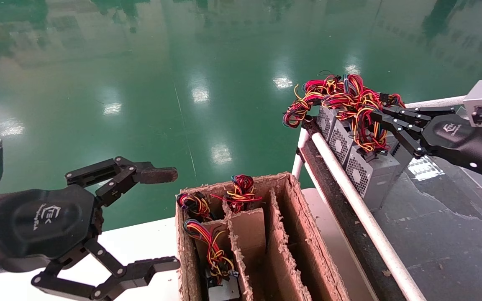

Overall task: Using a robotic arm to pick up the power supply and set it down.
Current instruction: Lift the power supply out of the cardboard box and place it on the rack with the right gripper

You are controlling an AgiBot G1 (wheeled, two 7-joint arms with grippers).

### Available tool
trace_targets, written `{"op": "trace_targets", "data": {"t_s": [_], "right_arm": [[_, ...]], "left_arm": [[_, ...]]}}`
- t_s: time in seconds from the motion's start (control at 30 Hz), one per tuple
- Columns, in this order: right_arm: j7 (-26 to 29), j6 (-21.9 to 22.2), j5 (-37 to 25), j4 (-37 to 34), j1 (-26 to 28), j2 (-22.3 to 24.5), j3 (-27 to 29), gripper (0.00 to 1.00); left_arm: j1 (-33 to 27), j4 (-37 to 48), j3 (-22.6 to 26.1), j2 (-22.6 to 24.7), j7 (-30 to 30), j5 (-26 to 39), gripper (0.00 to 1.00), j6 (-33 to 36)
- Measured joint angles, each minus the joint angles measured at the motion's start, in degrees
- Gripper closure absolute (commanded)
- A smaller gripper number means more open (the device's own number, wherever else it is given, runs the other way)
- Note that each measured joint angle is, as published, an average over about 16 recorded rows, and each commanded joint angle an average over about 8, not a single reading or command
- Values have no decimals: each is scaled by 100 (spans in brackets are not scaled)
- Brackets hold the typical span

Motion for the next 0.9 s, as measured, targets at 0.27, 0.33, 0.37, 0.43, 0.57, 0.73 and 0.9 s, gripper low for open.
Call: {"op": "trace_targets", "data": {"t_s": [0.27, 0.33, 0.37, 0.43, 0.57, 0.73, 0.9], "right_arm": [[-156, 58, -38, -275, 145, -121, -15, 69], [-185, 64, -46, -334, 173, -140, -18, 44], [-197, 65, -49, -362, 186, -148, -19, 31], [-213, 61, -56, -415, 211, -161, -23, 7], [-230, 41, -74, -510, 261, -175, -37, 0], [-250, 13, -107, -605, 317, -178, -59, 0], [-266, -10, -152, -687, 373, -174, -88, 0]], "left_arm": [[0, 0, 0, 0, 0, 0, 0, 0], [0, 0, 1, 0, 0, 0, 0, 0], [0, 0, 1, 0, 0, 0, 0, 0], [0, 0, 1, 0, 0, 0, 0, 0], [0, 0, 1, 0, 0, -1, 0, 0], [0, 0, 1, 0, 1, -1, 0, 0], [0, 0, 1, -1, 1, -1, 0, -1]]}}
